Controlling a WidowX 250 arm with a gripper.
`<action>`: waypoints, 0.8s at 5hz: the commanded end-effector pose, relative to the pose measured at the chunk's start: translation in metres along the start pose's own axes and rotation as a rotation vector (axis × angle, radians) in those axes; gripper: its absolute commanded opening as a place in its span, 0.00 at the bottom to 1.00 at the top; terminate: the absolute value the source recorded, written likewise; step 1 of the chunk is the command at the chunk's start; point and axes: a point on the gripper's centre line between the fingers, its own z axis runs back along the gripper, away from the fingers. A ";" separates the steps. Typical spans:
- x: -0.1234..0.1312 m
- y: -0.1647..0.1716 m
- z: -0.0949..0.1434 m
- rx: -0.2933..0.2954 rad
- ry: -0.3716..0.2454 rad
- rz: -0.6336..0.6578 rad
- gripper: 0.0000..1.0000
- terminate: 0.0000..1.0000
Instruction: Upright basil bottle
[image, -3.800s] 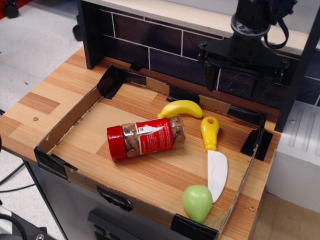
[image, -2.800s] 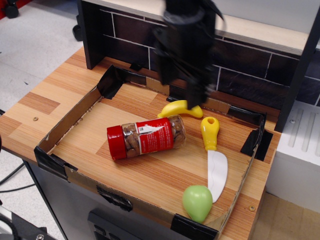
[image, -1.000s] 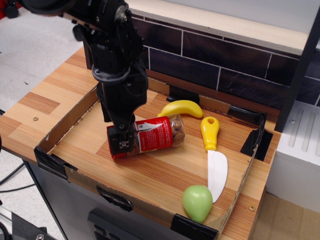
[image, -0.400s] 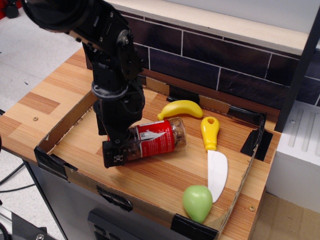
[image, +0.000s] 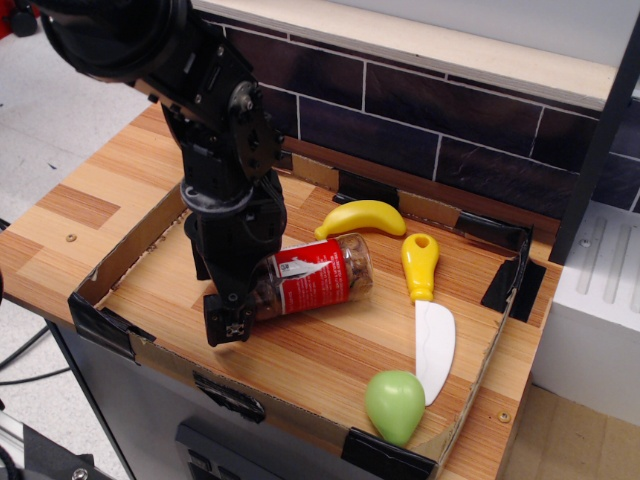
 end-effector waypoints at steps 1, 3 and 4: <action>0.004 0.007 0.003 0.007 -0.016 -0.008 0.00 0.00; 0.000 0.017 0.044 0.011 -0.015 0.028 0.00 0.00; -0.001 0.020 0.061 0.031 -0.002 0.059 0.00 0.00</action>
